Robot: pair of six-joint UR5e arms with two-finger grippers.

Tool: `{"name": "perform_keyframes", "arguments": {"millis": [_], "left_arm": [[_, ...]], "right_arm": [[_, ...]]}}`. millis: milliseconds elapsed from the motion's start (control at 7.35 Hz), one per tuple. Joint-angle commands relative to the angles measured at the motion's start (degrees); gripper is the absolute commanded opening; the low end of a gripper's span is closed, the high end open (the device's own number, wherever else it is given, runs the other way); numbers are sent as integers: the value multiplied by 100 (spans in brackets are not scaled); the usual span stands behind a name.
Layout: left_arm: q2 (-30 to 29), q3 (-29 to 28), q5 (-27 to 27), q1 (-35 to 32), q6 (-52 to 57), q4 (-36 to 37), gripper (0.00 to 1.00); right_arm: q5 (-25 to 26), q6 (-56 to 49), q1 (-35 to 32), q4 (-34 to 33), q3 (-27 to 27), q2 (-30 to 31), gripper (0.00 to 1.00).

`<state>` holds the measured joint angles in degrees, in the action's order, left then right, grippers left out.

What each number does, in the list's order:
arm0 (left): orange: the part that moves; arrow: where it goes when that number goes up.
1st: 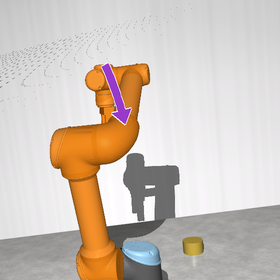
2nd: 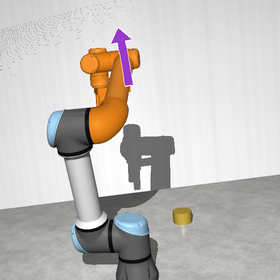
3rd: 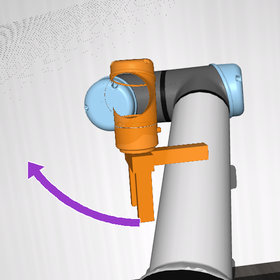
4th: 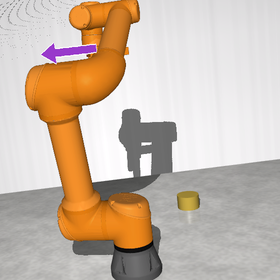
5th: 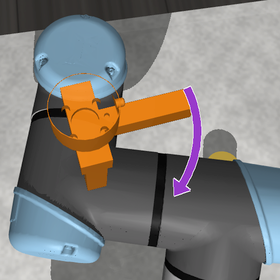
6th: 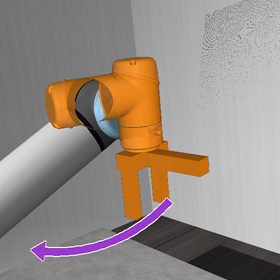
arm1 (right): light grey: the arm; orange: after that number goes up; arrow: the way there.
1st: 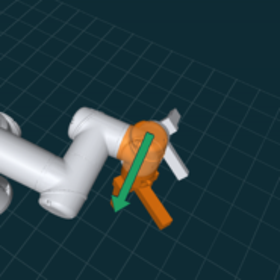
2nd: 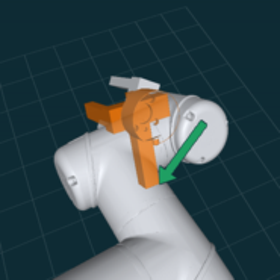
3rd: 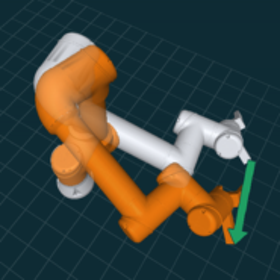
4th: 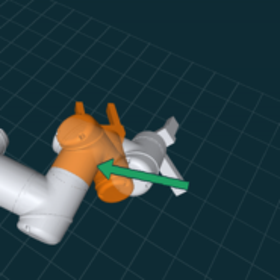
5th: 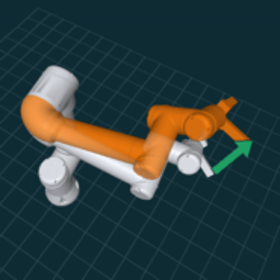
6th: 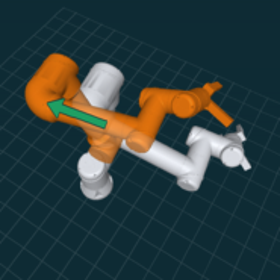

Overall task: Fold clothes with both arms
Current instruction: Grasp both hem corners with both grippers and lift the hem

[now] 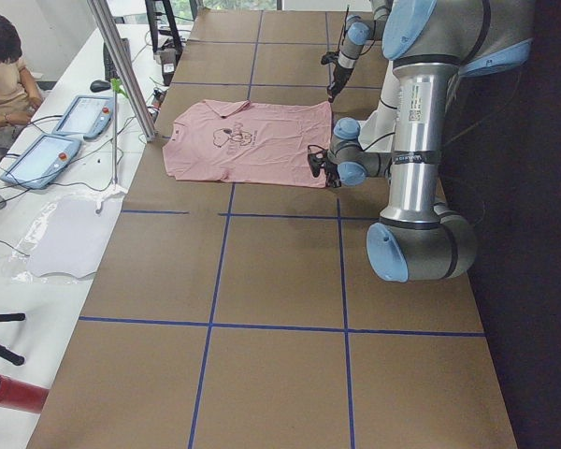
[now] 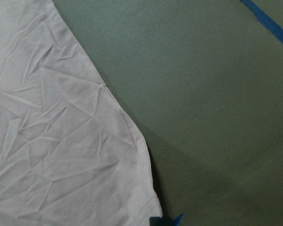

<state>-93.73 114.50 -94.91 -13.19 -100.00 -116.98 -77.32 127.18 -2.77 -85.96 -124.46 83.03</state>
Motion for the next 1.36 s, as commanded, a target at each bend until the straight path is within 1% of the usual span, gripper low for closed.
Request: {"name": "perform_keyframes", "arguments": {"millis": [0,136,272,408,544,680,816,952,1088,1224], "left_arm": [[-163,98,-28,-16,7,131,0],[-155,282,-28,-43,-2,131,0],[-85,588,-28,-60,-11,175,0],[-76,852,-19,-52,-63,393,0],[-84,1238,-10,44,-377,795,0],[-93,1659,-2,306,-597,1208,0],[-119,1968,-10,370,-739,1508,0],[-119,2188,-19,370,-749,1755,0],[-154,2208,-28,370,-775,1818,0],[-250,2052,-28,353,-688,1828,0]], "right_arm": [[-2,-9,-4,0,-16,-6,0],[-11,-9,-21,0,-34,47,0],[-11,-9,-56,0,-112,99,0],[-11,-9,-48,0,-200,135,0],[-81,-9,-4,0,-366,292,0],[-169,9,127,9,-620,563,0],[-187,9,215,9,-954,853,0],[-257,17,216,9,-1140,1030,0],[-257,9,207,18,-1263,1005,0],[-292,-52,-132,9,-1256,814,0]]}}
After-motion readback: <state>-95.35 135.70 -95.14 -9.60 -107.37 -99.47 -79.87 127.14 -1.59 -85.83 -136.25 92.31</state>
